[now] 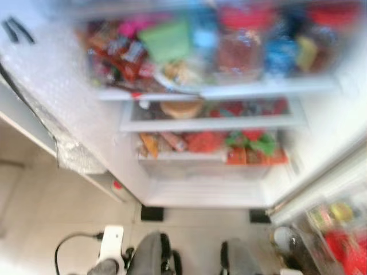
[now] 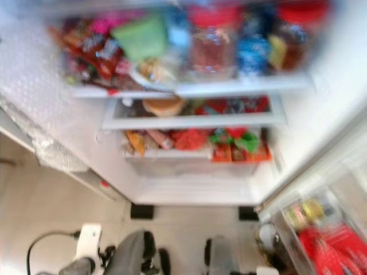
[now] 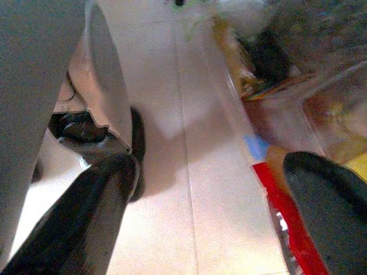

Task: Restocking fridge

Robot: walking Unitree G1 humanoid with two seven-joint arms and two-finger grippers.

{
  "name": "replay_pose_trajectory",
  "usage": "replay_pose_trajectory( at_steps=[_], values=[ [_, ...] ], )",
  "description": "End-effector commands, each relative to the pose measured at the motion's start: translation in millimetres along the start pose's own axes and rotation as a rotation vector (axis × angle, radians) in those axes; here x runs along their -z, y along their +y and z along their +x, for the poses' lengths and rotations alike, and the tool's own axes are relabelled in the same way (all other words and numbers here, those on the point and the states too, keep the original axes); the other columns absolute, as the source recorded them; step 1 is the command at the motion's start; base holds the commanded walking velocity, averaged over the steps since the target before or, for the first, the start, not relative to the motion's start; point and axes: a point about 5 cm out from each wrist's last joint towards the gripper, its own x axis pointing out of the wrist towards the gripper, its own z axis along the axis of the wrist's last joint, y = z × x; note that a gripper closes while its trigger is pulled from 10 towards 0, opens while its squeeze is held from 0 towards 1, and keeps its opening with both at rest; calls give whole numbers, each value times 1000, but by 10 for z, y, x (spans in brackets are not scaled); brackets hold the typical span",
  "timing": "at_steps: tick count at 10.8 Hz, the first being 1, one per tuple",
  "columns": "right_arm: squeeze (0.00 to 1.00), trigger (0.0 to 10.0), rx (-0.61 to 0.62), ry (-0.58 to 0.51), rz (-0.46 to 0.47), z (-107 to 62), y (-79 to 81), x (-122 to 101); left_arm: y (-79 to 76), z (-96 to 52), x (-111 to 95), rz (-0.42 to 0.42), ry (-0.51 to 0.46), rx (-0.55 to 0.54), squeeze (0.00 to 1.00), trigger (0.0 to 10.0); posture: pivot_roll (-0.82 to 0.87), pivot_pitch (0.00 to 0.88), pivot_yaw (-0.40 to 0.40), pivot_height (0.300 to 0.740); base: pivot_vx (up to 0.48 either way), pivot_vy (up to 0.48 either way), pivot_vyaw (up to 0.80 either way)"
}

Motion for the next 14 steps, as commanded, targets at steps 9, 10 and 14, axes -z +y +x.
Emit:
replay_pose_trajectory(
  at_steps=[9,10,14],
  values=[
    [0,10000,-60,0,22,-18,184,34,-29,-34,186,36,94,15,0,10000,-92,199,108,645,0,155,0],
    [0,10000,-60,1,22,-19,186,36,-25,-38,201,37,101,16,0,10000,-92,199,109,645,0,349,0],
    [0,10000,-61,5,24,-25,188,53,-24,-60,279,48,127,18,0,10000,-99,185,115,645,0,346,0]
  ],
)
